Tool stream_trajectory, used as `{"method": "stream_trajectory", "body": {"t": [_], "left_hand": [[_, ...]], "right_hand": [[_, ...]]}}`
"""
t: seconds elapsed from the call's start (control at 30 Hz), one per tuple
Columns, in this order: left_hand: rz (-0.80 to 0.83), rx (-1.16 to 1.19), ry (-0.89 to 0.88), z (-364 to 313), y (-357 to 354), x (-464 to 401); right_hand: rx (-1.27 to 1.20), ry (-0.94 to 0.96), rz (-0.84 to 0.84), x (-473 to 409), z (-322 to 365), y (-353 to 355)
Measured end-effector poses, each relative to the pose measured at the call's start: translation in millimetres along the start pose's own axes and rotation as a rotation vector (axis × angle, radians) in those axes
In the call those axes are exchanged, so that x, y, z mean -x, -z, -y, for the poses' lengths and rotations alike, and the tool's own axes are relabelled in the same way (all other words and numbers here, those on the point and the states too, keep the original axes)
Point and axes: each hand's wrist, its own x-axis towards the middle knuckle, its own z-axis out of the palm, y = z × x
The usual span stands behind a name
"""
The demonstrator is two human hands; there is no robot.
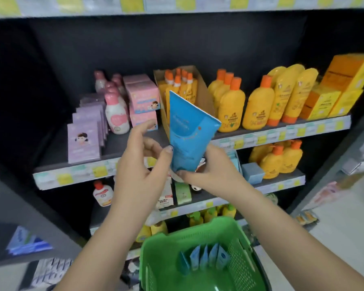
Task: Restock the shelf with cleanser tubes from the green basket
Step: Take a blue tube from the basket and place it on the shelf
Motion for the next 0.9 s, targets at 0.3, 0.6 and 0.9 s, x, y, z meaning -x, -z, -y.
{"method": "stream_trajectory", "body": {"t": [0.3, 0.6, 0.9], "left_hand": [[0.090, 0.088, -0.186, -28.9, 49.3, -37.8], [0.029, 0.027, -0.304, -70.3, 116.8, -86.3], [-0.188, -0.083, -0.328, -101.8, 169.1, -128.9]], "right_hand": [[-0.145, 0.142, 0.178, -45.8, 102.6, 22.0], [-0.187, 0.301, 0.247, -96.0, 180.5, 21.9], [-0.120, 0.444, 0.148, -137.0, 257.6, 4.9]]}}
